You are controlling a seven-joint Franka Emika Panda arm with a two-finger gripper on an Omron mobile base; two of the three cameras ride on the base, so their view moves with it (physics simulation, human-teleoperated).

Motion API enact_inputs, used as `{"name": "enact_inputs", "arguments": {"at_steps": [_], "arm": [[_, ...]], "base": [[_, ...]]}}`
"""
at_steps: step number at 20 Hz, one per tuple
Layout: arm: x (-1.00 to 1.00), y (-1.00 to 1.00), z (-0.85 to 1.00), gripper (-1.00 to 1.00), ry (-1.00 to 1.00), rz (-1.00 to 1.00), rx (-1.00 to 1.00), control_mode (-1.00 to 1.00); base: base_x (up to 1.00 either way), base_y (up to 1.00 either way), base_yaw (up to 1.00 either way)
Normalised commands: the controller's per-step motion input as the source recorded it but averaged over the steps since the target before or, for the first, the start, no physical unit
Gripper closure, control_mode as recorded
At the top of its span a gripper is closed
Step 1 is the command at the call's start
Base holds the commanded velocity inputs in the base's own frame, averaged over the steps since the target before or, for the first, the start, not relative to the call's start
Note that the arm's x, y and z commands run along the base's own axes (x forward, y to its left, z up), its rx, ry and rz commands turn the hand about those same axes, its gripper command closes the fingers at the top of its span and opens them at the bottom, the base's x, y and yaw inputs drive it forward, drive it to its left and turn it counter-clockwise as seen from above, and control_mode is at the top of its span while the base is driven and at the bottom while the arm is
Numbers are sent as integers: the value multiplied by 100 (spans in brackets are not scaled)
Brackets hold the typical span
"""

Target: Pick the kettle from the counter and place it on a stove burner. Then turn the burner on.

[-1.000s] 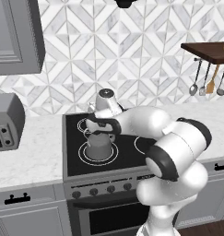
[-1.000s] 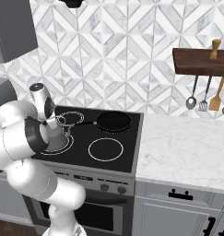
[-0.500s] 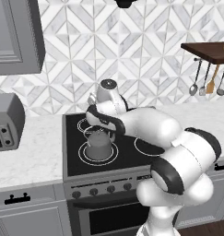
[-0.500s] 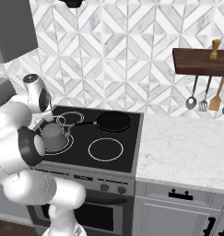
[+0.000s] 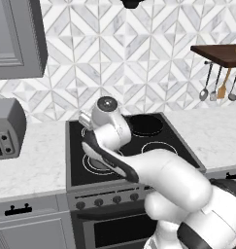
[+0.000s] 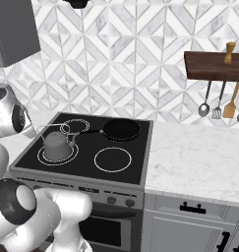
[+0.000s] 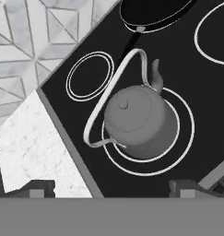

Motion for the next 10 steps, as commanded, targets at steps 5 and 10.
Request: {"name": "enact_inputs", "arguments": {"at_steps": [5, 10], "arm": [[-100, 79, -62, -100, 0, 39, -43, -100], [-100, 68, -95, -100, 1, 41, -48, -100]], "base": [[0, 0, 0], [0, 0, 0]]}}
